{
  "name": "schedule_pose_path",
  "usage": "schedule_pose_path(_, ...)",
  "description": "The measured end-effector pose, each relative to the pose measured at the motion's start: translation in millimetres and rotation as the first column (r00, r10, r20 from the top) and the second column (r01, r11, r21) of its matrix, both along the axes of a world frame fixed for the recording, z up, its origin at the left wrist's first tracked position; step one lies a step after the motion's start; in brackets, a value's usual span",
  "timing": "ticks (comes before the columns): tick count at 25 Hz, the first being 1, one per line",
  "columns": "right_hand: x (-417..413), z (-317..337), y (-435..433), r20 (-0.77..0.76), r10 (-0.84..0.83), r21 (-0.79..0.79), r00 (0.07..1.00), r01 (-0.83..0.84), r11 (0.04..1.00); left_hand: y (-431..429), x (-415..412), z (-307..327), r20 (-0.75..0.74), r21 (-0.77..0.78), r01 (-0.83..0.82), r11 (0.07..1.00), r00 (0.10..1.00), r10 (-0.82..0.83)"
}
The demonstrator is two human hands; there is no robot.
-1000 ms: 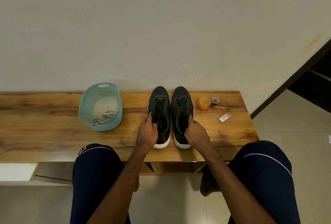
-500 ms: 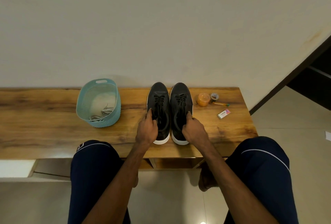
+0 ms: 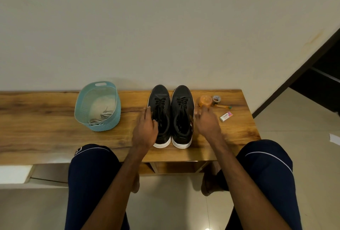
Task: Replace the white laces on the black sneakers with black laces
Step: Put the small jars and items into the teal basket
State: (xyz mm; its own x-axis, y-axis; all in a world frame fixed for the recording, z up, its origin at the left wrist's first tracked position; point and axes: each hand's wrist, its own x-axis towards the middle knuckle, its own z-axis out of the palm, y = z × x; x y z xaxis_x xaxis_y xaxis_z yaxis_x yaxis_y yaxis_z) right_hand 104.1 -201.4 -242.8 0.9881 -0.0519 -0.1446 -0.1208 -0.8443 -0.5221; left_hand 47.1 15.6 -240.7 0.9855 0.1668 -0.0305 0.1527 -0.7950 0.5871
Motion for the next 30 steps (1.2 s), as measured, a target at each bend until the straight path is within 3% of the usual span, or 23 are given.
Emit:
schedule_pose_path(4,51,3,-17,0.009,0.138,-0.176,0.99,-0.134,0.975,35,1,20,0.072,0.373,0.005,0.928,0.997,-0.035)
schedule_pose_path(7,78,-7,-19,-0.056,0.268,-0.386,0.962,-0.268,0.883,72,0,21,-0.066,0.462,-0.099,0.882,0.987,0.146)
schedule_pose_path(10,87,-13,-19,-0.116,0.302,-0.508,0.946,-0.318,0.801,88,-2,16,-0.275,0.567,-0.107,0.817,0.91,0.31)
schedule_pose_path(15,77,-17,-10,-0.1,0.317,-0.61,0.943,-0.309,0.729,84,-12,18,-0.269,0.678,-0.044,0.734,0.914,0.303)
schedule_pose_path(17,72,-17,-7,-0.104,0.3,-0.591,0.948,-0.301,0.748,75,-26,20,-0.299,0.683,0.012,0.731,0.917,0.264)
schedule_pose_path(21,59,-18,-2,-0.142,0.267,-0.59,0.953,-0.298,0.75,64,-58,25,-0.381,0.52,0.099,0.849,0.916,0.127)
schedule_pose_path(24,51,-11,-9,-0.168,0.218,-0.618,0.961,-0.275,0.736,83,-65,42,-0.167,0.278,-0.097,0.956,0.975,0.147)
schedule_pose_path(27,49,17,-18,-0.006,0.091,-0.48,0.996,-0.083,0.873,124,-63,61,0.129,0.057,-0.391,0.919,0.915,0.381)
schedule_pose_path(29,42,44,-15,0.094,0.011,-0.086,0.995,-0.003,0.996,152,-59,64,0.145,-0.021,-0.495,0.869,0.858,0.492)
schedule_pose_path(30,34,58,-4,0.088,-0.021,0.199,0.996,0.003,0.98,161,-58,62,0.107,-0.034,-0.519,0.854,0.848,0.519)
